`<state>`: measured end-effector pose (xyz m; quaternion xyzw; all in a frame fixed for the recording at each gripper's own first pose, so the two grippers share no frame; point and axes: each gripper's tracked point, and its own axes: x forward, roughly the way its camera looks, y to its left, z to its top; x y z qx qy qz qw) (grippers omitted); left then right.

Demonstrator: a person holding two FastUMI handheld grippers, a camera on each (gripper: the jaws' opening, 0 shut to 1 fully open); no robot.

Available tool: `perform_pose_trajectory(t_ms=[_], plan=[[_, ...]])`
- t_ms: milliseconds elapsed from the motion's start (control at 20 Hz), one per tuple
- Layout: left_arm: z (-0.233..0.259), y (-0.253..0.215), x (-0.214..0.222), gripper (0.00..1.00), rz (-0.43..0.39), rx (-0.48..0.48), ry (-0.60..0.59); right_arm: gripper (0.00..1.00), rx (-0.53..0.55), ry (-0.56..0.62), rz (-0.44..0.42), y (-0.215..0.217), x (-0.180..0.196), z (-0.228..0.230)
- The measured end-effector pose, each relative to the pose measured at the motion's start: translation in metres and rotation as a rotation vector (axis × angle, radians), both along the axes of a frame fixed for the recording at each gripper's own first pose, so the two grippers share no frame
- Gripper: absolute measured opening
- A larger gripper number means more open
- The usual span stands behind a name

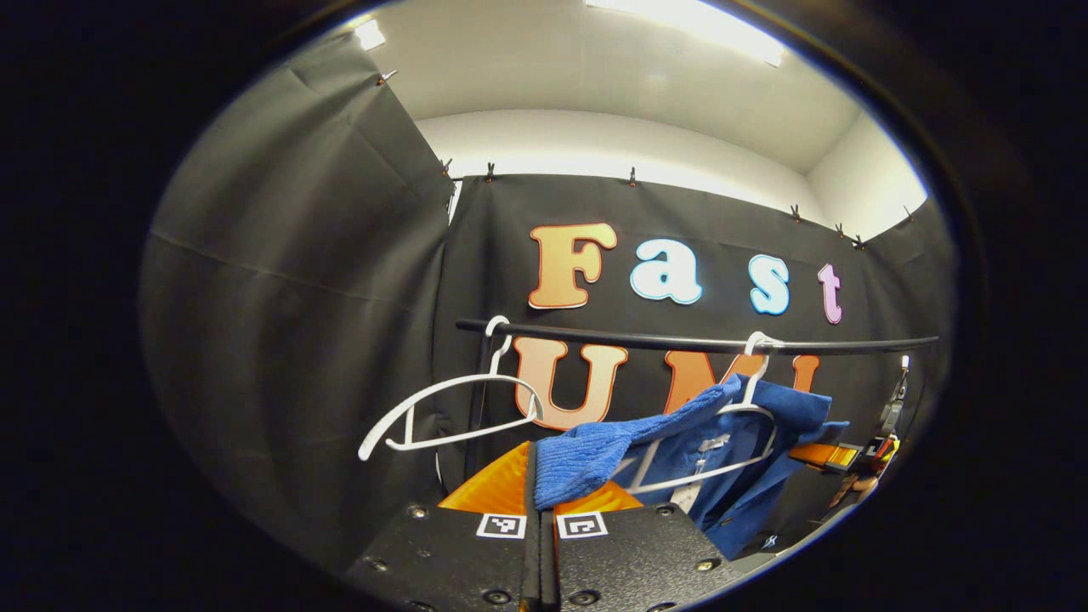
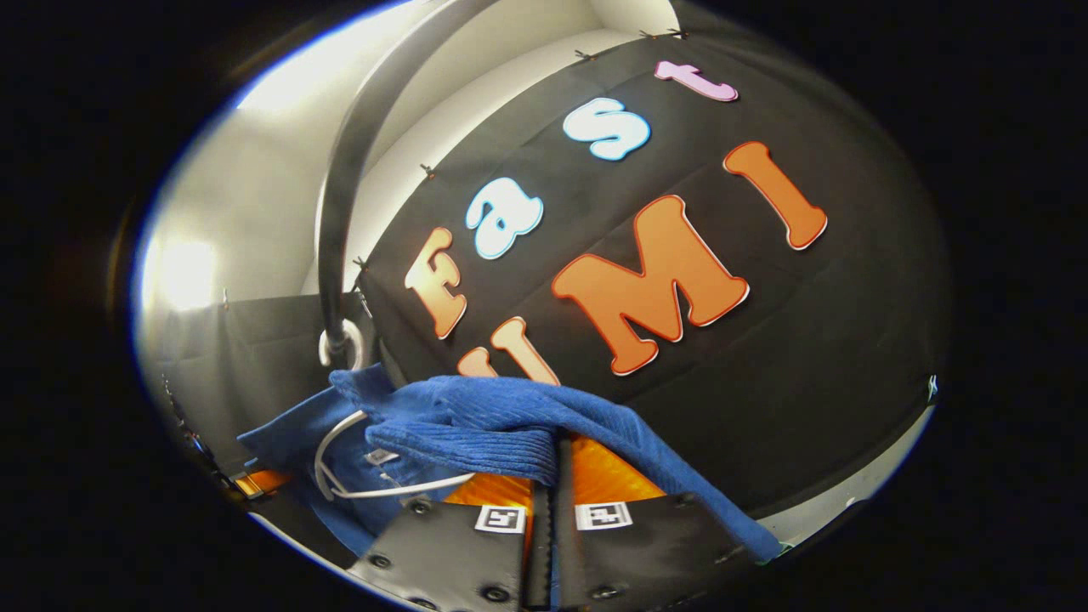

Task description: Grasp the clothes on the hanger with both hands and then place them into the laundry hamper below.

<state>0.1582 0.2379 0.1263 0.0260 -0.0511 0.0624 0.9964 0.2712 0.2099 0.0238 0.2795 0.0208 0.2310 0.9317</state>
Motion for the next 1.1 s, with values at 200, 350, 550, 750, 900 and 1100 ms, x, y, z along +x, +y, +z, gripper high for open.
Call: perform_pose_trajectory(t_ms=[200, 350, 550, 750, 900, 1100], plan=[[0.015, 0.015, 0.024, 0.0, -0.02, 0.006, -0.007, 0.07, 0.085, -0.006, 0.03, -0.009, 0.007, 0.02], [0.018, 0.025, 0.041, 0.0, -0.037, -0.006, 0.002, 0.07, 0.194, -0.001, 0.063, -0.015, 0.015, 0.033], [0.01, 0.041, 0.066, 0.0, -0.051, 0.008, 0.024, 0.07, 0.303, 0.017, 0.078, -0.033, 0.024, 0.04], [-0.008, 0.052, 0.09, 0.0, -0.062, 0.011, 0.067, 0.07, 0.398, 0.031, 0.069, -0.051, 0.036, 0.046], [-0.03, 0.05, 0.108, 0.0, -0.093, -0.022, 0.119, 0.07, 0.403, 0.05, 0.028, -0.064, 0.047, 0.035], [-0.052, 0.052, 0.118, 0.0, -0.113, -0.037, 0.152, 0.07, 0.384, 0.095, -0.018, -0.07, 0.062, 0.018]])
